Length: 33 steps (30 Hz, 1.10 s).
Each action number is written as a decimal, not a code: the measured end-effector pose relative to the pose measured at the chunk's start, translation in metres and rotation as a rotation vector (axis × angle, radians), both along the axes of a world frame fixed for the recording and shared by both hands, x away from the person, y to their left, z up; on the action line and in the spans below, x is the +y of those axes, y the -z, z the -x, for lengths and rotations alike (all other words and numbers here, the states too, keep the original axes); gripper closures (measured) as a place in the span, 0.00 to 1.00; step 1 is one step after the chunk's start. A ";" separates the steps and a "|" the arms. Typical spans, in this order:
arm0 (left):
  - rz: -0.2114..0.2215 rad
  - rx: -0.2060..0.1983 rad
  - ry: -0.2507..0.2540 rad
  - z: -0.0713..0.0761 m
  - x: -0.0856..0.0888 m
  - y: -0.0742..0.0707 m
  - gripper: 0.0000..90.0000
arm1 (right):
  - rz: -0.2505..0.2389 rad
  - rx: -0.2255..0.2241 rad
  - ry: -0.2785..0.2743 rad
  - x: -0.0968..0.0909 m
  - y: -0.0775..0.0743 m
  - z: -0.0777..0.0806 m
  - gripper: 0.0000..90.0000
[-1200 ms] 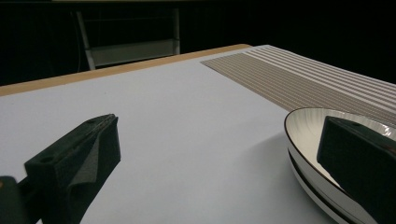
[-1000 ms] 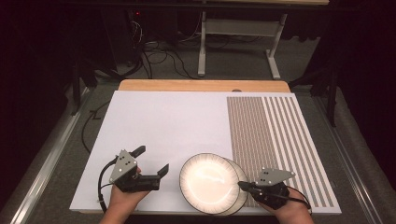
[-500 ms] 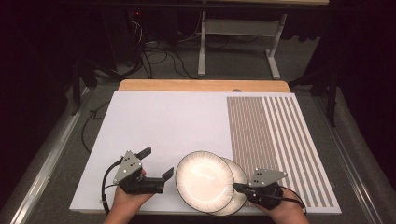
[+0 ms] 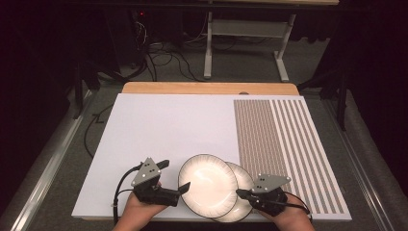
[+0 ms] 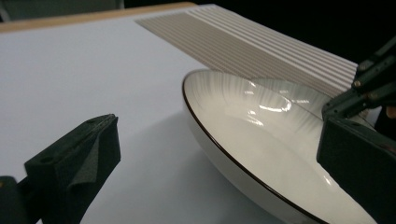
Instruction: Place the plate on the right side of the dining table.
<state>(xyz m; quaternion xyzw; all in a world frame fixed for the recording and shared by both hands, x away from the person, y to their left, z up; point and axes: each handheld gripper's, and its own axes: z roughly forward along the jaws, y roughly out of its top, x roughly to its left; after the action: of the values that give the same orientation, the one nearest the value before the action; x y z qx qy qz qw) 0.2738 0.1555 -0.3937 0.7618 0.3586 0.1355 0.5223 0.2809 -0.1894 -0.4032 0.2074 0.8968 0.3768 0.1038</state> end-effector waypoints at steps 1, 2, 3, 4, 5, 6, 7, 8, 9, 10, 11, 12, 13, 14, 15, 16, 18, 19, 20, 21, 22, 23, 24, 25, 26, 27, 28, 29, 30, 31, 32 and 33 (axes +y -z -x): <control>-0.001 0.020 0.007 -0.001 -0.002 0.001 0.00 | 0.005 -0.003 -0.002 0.000 0.000 0.000 1.00; -0.002 0.041 0.014 -0.002 -0.003 0.002 0.00 | 0.004 -0.003 -0.002 0.000 0.000 0.000 1.00; 0.002 0.062 0.023 -0.003 -0.004 0.003 0.00 | 0.004 -0.003 -0.002 0.000 0.000 0.000 1.00; 0.002 0.062 0.023 -0.003 -0.004 0.003 0.00 | 0.004 -0.003 -0.002 0.000 0.000 0.000 1.00; 0.004 0.105 0.037 -0.004 -0.007 0.005 0.00 | 0.004 -0.002 -0.001 0.001 0.000 0.000 1.00; 0.005 0.125 0.049 -0.005 -0.009 0.006 0.01 | 0.000 -0.004 0.001 0.001 0.000 0.001 1.00; 0.002 0.145 0.061 -0.005 -0.010 0.006 0.01 | 0.002 -0.007 -0.003 0.002 0.000 0.001 1.00; -0.005 0.173 0.067 -0.006 -0.012 0.007 0.02 | 0.000 -0.007 -0.005 0.002 0.001 0.001 1.00; -0.003 0.202 0.077 -0.008 -0.013 0.008 0.04 | 0.004 0.000 -0.004 0.002 0.000 0.001 1.00; -0.003 0.202 0.077 -0.008 -0.013 0.008 0.05 | 0.006 0.002 -0.005 0.003 0.000 0.001 1.00; 0.004 0.253 0.098 -0.009 -0.015 0.009 0.06 | 0.005 0.003 -0.006 0.003 0.000 0.001 1.00; 0.004 0.253 0.098 -0.009 -0.015 0.009 0.08 | 0.006 0.000 -0.008 0.003 0.000 0.001 1.00; 0.002 0.270 0.098 -0.010 -0.017 0.010 0.08 | 0.006 0.000 -0.008 0.003 0.000 0.001 1.00; 0.004 0.289 0.101 -0.010 -0.017 0.010 0.10 | 0.007 -0.002 -0.010 0.003 0.001 0.001 1.00; 0.007 0.320 0.093 -0.010 -0.019 0.010 0.16 | 0.008 -0.002 -0.010 0.003 0.001 0.001 1.00; 0.007 0.320 0.093 -0.010 -0.019 0.010 0.18 | 0.008 -0.002 -0.010 0.003 0.001 0.001 1.00; 0.017 0.365 0.101 -0.012 -0.021 0.010 0.22 | 0.008 -0.003 -0.010 0.003 0.001 0.001 1.00; 0.017 0.365 0.101 -0.012 -0.021 0.010 0.23 | 0.008 -0.003 -0.010 0.003 0.001 0.001 1.00; 0.028 0.383 0.108 -0.012 -0.022 0.010 0.23 | 0.009 -0.003 -0.009 0.004 0.001 0.001 1.00; 0.031 0.416 0.118 -0.013 -0.023 0.010 0.28 | 0.012 -0.009 -0.011 0.004 0.001 0.001 1.00; 0.031 0.416 0.118 -0.013 -0.023 0.010 0.32 | 0.010 -0.010 -0.011 0.004 0.001 0.001 1.00; 0.037 0.433 0.108 -0.014 -0.022 0.009 0.36 | 0.010 -0.010 -0.011 0.004 0.001 0.001 1.00; 0.037 0.439 0.102 -0.015 -0.022 0.008 0.40 | 0.010 -0.013 -0.013 0.004 0.002 0.001 1.00; 0.032 0.440 0.092 -0.015 -0.021 0.008 0.43 | 0.011 -0.015 -0.011 0.004 0.002 0.001 1.00; 0.032 0.440 0.092 -0.015 -0.021 0.008 0.46 | 0.011 -0.015 -0.011 0.004 0.002 0.001 1.00; 0.022 0.445 0.081 -0.016 -0.020 0.008 0.50 | 0.011 -0.016 -0.011 0.004 0.002 0.001 1.00; 0.022 0.445 0.081 -0.016 -0.020 0.008 0.52 | 0.012 -0.015 -0.011 0.004 0.002 0.001 1.00; 0.022 0.460 0.072 -0.017 -0.020 0.008 0.53 | 0.012 -0.016 -0.010 0.004 0.002 0.001 1.00; 0.016 0.464 0.069 -0.017 -0.020 0.008 0.54 | 0.012 -0.016 -0.009 0.004 0.001 0.001 1.00; 0.008 0.465 0.065 -0.017 -0.021 0.008 0.55 | 0.013 -0.015 -0.009 0.004 0.001 0.001 1.00; 0.008 0.465 0.065 -0.017 -0.021 0.008 0.57 | 0.017 -0.017 -0.006 0.003 0.001 0.001 1.00; 0.010 0.470 0.060 -0.018 -0.021 0.009 0.57 | 0.015 -0.019 -0.007 0.003 0.001 0.001 1.00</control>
<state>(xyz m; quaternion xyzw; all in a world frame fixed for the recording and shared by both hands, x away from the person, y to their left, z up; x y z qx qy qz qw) 0.2915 0.1345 -0.4025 0.7802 0.4481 -0.0628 0.4320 0.2799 -0.1866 -0.4038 0.2001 0.8992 0.3725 0.1128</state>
